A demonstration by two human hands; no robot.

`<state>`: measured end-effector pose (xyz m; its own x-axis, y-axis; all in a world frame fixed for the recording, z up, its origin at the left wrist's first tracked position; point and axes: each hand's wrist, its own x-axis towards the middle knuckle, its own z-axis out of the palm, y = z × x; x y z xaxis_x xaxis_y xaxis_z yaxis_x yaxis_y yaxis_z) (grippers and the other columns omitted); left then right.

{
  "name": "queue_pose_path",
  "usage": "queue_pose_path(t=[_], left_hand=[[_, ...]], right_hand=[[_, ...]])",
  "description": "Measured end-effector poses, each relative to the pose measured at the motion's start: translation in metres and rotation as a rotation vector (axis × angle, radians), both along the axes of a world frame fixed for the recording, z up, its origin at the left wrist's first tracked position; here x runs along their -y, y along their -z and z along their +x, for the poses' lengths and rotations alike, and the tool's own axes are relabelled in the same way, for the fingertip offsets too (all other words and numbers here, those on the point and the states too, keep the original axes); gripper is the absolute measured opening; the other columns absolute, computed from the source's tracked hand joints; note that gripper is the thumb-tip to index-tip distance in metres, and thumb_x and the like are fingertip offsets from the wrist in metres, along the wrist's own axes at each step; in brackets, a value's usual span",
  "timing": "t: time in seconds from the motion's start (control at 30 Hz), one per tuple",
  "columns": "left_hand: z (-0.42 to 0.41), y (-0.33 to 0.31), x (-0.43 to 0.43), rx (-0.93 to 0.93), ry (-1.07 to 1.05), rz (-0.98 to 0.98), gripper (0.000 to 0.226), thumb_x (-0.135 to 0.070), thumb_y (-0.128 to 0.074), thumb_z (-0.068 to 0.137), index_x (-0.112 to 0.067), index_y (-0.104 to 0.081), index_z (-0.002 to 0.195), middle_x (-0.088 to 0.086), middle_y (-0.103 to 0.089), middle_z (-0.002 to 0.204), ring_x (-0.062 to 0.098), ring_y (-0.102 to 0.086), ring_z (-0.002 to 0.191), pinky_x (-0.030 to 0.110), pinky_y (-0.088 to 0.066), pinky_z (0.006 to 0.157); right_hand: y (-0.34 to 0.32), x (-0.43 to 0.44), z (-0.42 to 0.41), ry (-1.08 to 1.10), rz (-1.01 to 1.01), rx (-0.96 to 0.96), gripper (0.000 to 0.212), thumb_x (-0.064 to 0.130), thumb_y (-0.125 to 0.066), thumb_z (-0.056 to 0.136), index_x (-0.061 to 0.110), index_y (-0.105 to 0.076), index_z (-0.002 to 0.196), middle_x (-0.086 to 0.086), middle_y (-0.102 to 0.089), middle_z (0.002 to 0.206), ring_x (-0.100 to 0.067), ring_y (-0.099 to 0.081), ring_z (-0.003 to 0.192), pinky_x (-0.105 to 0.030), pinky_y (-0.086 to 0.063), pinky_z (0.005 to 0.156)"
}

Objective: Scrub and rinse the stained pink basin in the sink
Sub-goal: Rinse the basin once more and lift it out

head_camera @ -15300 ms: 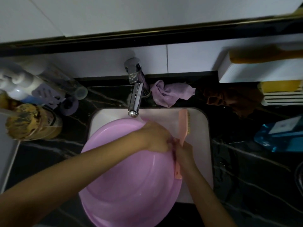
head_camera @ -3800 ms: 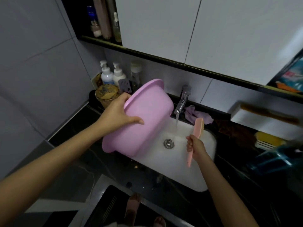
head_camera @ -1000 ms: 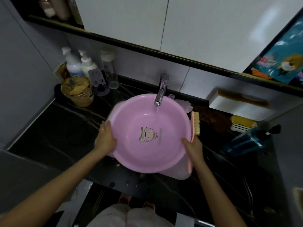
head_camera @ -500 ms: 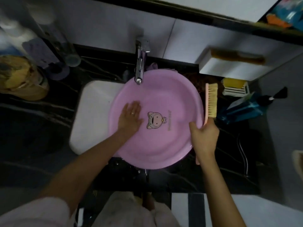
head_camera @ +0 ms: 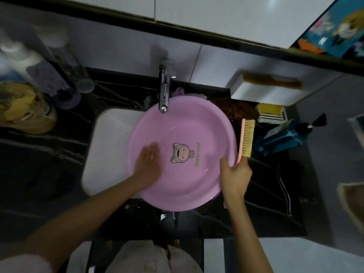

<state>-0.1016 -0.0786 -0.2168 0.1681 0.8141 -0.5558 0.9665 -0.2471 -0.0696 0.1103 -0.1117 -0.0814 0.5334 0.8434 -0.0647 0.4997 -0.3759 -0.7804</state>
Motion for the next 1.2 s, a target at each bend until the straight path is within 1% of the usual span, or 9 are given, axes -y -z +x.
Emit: queue_pose_path(t=[0.13, 0.27, 0.37, 0.43, 0.57, 0.73, 0.9, 1.0, 1.2], left_hand=[[-0.008, -0.018, 0.03, 0.302, 0.033, -0.413, 0.077, -0.045, -0.039, 0.096, -0.01, 0.0, 0.151, 0.015, 0.007, 0.158, 0.028, -0.009, 0.146, 0.033, -0.012, 0.118], [-0.062, -0.034, 0.021, 0.253, 0.156, -0.038, 0.062, -0.043, -0.04, 0.096, -0.021, -0.022, 0.15, 0.004, -0.006, 0.159, 0.017, -0.004, 0.146, 0.038, 0.003, 0.116], [-0.092, -0.026, 0.019, 0.563, -0.269, 0.137, 0.094, -0.042, -0.058, 0.085, -0.012, 0.002, 0.151, 0.008, 0.013, 0.158, 0.02, 0.007, 0.146, 0.042, 0.0, 0.116], [-0.09, -0.03, 0.021, 0.864, -0.551, 0.106, 0.108, -0.031, -0.072, 0.074, -0.007, 0.0, 0.151, 0.014, -0.003, 0.156, 0.024, -0.008, 0.142, 0.039, -0.015, 0.115], [-0.1, -0.059, 0.021, 1.16, -0.886, 0.076, 0.088, -0.036, -0.069, 0.054, -0.001, -0.045, 0.131, 0.007, -0.054, 0.115, 0.025, -0.054, 0.105, 0.029, -0.041, 0.085], [-0.122, -0.11, 0.021, 1.437, -1.099, 0.228, 0.051, -0.017, -0.067, 0.061, -0.006, -0.053, 0.109, 0.006, -0.062, 0.093, 0.027, -0.06, 0.086, 0.031, -0.049, 0.067], [-0.14, -0.151, 0.027, 1.53, -1.036, 0.343, 0.048, -0.031, -0.066, 0.051, -0.025, -0.054, 0.096, -0.003, -0.061, 0.095, 0.008, -0.064, 0.08, 0.022, -0.051, 0.059], [-0.146, -0.143, 0.033, 1.542, -1.104, 0.343, 0.051, -0.037, -0.065, 0.046, -0.025, -0.054, 0.095, 0.0, -0.062, 0.095, 0.012, -0.064, 0.082, 0.026, -0.05, 0.062], [-0.145, -0.133, 0.043, 1.525, -1.222, 0.366, 0.029, -0.005, -0.062, 0.07, -0.019, -0.052, 0.093, 0.004, -0.06, 0.096, 0.028, -0.061, 0.092, 0.04, -0.052, 0.07]], right_hand=[[0.003, 0.0, 0.001, -0.003, -0.023, 0.011, 0.02, 0.013, -0.06, 0.083, 0.004, -0.055, 0.1, -0.006, -0.061, 0.084, -0.018, -0.058, 0.067, -0.024, -0.046, 0.061], [0.005, 0.004, 0.008, -0.05, -0.071, -0.002, 0.028, 0.015, -0.06, 0.083, 0.004, -0.055, 0.108, -0.007, -0.061, 0.089, -0.022, -0.061, 0.074, -0.025, -0.045, 0.063], [0.01, 0.006, 0.009, -0.079, -0.119, -0.056, 0.029, 0.014, -0.058, 0.087, 0.006, -0.053, 0.114, -0.004, -0.059, 0.091, -0.012, -0.058, 0.071, -0.018, -0.044, 0.059], [0.012, 0.009, 0.011, -0.089, -0.155, -0.101, 0.026, 0.013, -0.058, 0.088, 0.004, -0.053, 0.112, -0.002, -0.058, 0.088, -0.012, -0.058, 0.074, -0.015, -0.042, 0.058], [0.009, 0.001, 0.018, -0.067, -0.211, -0.214, 0.014, 0.013, -0.058, 0.087, 0.013, -0.054, 0.1, 0.0, -0.058, 0.083, -0.013, -0.058, 0.075, -0.025, -0.048, 0.063], [0.02, -0.008, 0.002, -0.131, -0.264, -0.265, 0.021, 0.015, -0.058, 0.086, 0.018, -0.054, 0.107, 0.002, -0.059, 0.089, -0.018, -0.058, 0.085, -0.034, -0.048, 0.078], [0.051, -0.014, -0.038, -0.252, -0.347, -0.049, 0.036, 0.036, -0.052, 0.092, 0.01, -0.053, 0.116, -0.005, -0.061, 0.102, -0.018, -0.057, 0.087, -0.033, -0.049, 0.078], [0.054, -0.02, -0.054, -0.218, -0.362, 0.2, 0.031, 0.034, -0.048, 0.094, 0.006, -0.052, 0.108, -0.009, -0.061, 0.094, -0.022, -0.055, 0.077, -0.03, -0.046, 0.069], [0.036, -0.028, -0.06, -0.212, -0.273, 0.523, 0.019, 0.018, -0.047, 0.093, 0.002, -0.052, 0.103, -0.019, -0.06, 0.099, -0.038, -0.063, 0.082, -0.04, -0.049, 0.07]])
